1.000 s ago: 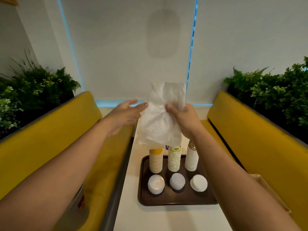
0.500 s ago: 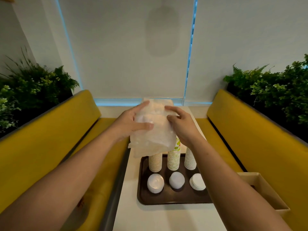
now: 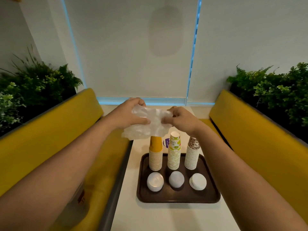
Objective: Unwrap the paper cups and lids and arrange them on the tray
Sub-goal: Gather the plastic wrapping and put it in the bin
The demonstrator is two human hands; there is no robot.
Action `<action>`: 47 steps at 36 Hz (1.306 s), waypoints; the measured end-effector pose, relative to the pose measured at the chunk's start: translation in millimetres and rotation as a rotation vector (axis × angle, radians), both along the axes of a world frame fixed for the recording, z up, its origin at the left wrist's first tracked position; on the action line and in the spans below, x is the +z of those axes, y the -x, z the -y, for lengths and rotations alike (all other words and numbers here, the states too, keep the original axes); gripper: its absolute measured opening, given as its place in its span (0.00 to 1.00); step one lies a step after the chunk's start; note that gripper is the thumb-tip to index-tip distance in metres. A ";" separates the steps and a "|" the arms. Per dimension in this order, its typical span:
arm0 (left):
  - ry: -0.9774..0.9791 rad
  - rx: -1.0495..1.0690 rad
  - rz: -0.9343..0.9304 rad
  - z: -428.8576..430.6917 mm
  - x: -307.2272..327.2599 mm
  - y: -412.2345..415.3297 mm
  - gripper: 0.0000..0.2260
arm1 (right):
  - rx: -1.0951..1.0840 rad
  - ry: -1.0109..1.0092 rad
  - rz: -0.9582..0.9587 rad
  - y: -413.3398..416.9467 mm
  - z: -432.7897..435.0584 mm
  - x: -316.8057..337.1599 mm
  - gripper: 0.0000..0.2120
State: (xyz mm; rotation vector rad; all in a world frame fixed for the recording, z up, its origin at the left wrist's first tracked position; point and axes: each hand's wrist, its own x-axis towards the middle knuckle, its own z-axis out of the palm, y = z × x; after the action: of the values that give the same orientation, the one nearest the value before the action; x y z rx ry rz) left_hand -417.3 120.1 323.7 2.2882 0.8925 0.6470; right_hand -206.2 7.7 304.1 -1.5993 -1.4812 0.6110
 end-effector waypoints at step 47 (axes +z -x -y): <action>0.532 0.342 0.038 -251.8 -314.0 418.4 0.14 | 0.692 0.551 0.021 384.6 -372.6 -268.4 0.12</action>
State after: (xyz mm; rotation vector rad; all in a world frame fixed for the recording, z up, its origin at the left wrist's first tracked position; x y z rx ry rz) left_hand -835.8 371.9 9.7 1.6628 1.2770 0.5129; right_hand -590.7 380.2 35.6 -1.4428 -2.0056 1.4988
